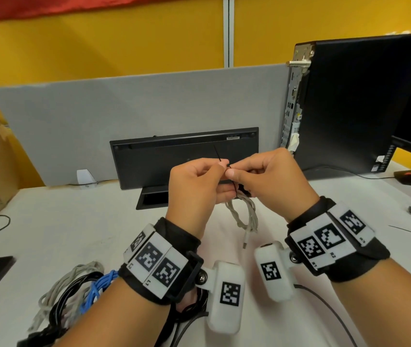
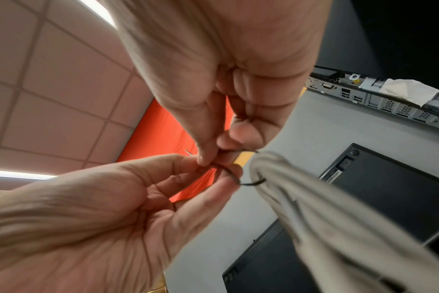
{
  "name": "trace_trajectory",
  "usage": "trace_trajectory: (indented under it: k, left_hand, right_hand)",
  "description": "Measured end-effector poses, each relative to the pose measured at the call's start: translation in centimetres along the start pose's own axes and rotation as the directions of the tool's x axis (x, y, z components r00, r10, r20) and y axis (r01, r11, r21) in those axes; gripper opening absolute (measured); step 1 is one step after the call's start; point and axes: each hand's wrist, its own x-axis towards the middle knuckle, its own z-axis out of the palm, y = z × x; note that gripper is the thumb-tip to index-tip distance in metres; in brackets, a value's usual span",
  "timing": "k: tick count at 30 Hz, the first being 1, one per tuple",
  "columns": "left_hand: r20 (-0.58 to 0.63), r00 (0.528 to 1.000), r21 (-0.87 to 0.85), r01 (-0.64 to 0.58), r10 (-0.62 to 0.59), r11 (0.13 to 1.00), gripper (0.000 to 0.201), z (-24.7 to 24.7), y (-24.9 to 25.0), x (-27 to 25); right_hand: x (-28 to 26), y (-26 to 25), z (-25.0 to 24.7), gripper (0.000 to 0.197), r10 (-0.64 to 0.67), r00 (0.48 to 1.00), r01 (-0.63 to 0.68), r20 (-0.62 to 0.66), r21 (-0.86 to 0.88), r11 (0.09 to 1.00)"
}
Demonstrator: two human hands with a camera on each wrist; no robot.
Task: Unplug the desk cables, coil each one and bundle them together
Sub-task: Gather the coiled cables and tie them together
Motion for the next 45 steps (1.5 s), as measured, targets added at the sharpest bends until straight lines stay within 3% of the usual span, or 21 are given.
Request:
trace_trajectory:
  k: [10, 15, 18, 25, 30, 35, 40, 45]
  left_hand:
    - [0.004, 1.000, 0.029, -0.004, 0.004, 1.000, 0.011, -0.2, 0.4, 0.2]
    - [-0.047, 0.998, 0.200, 0.054, -0.045, 0.978, 0.013, -1.1, 1.3, 0.2]
    - [0.005, 0.994, 0.389, 0.098, -0.108, 0.916, 0.015, -1.8, 2.0, 0.2]
    - [0.085, 0.957, 0.765, 0.115, -0.276, 0.633, 0.018, -4.2, 2.9, -0.8]
    - [0.129, 0.894, 0.942, 0.025, -0.429, 0.335, 0.022, -5.3, 2.0, -2.7]
    - [0.153, 0.813, 0.988, -0.113, -0.562, 0.106, 0.028, -5.3, 0.3, -4.8]
    - [0.133, 0.838, 0.950, -0.260, -0.529, -0.173, 0.051, -4.0, -1.5, -6.1]
    - [0.117, 0.842, 0.931, -0.278, -0.526, -0.238, 0.049, -3.3, -1.9, -6.5]
  right_hand:
    - [0.0, -0.2, -0.2, 0.009, -0.054, 0.998, 0.053, -0.029, -0.044, 0.998]
    - [-0.4, -0.3, -1.1, 0.011, -0.029, 0.998, 0.027, -0.056, -0.036, 0.999]
    - [-1.1, -0.3, -1.6, 0.012, 0.007, 1.000, -0.007, -0.013, -0.038, 0.999]
    - [-4.1, 0.2, -1.1, 0.017, 0.061, 0.991, -0.047, 0.119, -0.117, 0.992]
    - [-6.1, -0.2, -0.3, 0.019, 0.078, 0.983, -0.053, 0.164, -0.152, 0.987]
    - [-7.5, -1.2, -0.4, 0.020, 0.108, 0.974, -0.065, 0.197, -0.212, 0.975]
    - [-8.6, -2.0, -0.9, 0.020, 0.122, 0.976, -0.074, 0.182, -0.250, 0.965]
    - [-9.3, -2.6, -1.6, 0.021, 0.128, 0.980, -0.088, 0.153, -0.247, 0.965]
